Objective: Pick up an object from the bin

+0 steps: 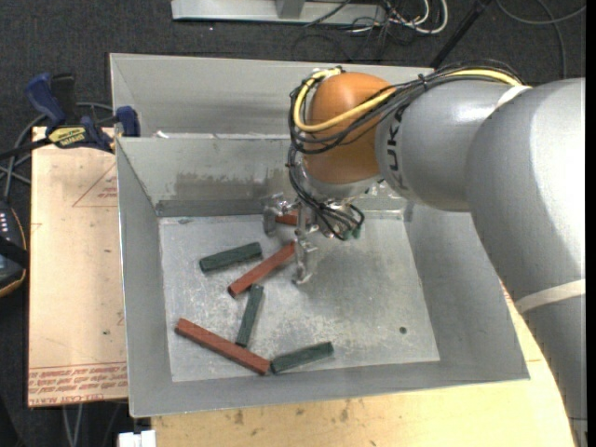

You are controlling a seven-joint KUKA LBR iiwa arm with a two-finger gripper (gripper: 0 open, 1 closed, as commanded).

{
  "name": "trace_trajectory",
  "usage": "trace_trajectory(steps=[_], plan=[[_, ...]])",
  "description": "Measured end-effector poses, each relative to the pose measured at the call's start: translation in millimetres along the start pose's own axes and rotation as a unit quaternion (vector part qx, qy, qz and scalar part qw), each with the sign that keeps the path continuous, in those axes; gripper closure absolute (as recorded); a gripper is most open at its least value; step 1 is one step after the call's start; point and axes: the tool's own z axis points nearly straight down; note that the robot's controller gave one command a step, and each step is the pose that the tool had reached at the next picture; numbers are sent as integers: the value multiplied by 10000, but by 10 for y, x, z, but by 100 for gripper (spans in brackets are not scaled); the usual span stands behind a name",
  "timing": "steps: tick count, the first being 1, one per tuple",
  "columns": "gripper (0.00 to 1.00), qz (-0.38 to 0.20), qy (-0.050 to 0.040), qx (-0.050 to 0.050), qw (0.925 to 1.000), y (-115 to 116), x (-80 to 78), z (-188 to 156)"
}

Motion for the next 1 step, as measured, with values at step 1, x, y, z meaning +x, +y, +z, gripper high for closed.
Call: trace_trajectory(steps=[1], plan=[[0, -288, -14, 1, 9996, -44, 45, 28]])
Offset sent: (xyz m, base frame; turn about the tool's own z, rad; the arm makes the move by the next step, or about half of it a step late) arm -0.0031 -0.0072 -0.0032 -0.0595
